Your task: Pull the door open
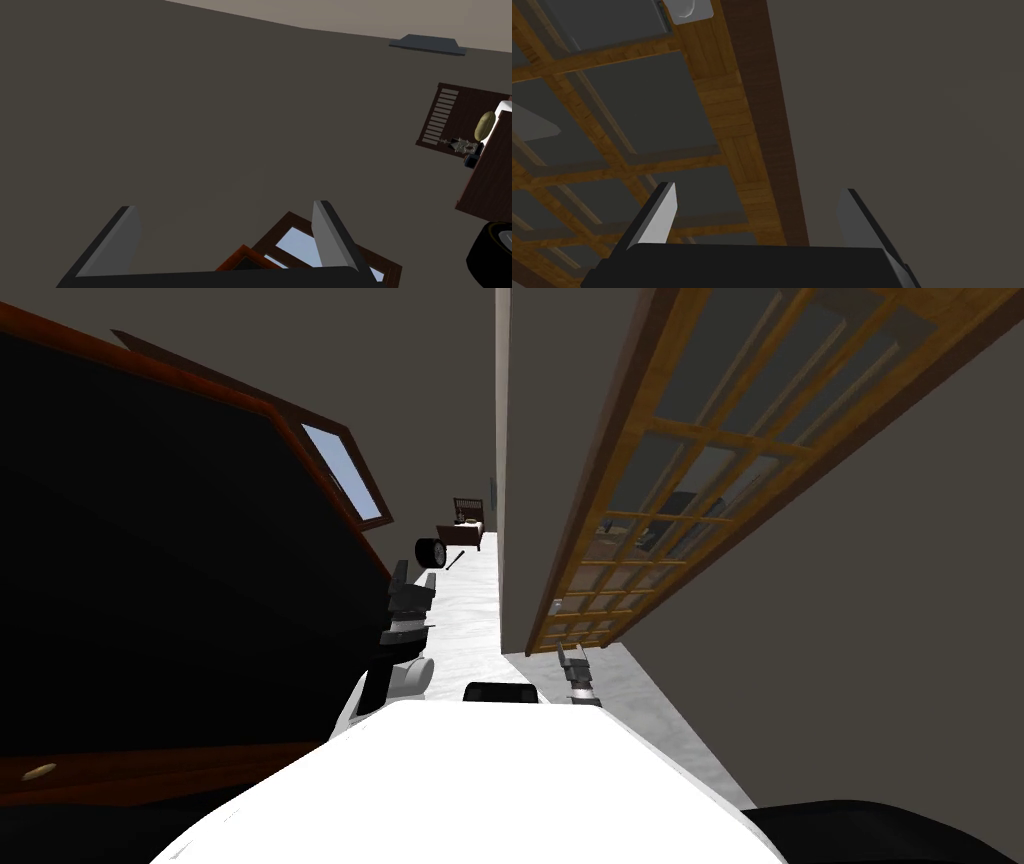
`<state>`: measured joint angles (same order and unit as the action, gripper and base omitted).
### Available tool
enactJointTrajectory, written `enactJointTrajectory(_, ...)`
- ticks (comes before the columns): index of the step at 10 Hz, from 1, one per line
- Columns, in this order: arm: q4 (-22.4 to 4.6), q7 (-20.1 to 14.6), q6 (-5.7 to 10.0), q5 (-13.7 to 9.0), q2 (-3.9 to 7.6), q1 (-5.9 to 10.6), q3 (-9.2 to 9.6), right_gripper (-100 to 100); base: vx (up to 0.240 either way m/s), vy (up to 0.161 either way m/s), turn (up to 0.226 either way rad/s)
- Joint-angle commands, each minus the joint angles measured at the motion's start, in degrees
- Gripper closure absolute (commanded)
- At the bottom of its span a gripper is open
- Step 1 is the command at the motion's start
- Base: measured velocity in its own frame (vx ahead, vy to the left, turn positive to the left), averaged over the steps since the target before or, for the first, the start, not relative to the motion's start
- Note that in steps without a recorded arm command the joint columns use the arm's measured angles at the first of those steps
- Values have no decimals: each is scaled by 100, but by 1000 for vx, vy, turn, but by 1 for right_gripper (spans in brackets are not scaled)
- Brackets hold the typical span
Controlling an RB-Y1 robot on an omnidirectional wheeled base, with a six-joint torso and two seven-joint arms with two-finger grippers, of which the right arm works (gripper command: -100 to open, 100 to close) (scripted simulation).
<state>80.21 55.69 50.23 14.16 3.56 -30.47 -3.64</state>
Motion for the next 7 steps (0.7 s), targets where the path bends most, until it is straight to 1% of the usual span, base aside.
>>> enactJointTrajectory(1, -169, 205, 85, 70, -35, -9, -22, -100, 80, -66, 91)
enactJointTrajectory(7, -710, 822, 343, 293, -143, -53, -107, -100, 73, -69, 74)
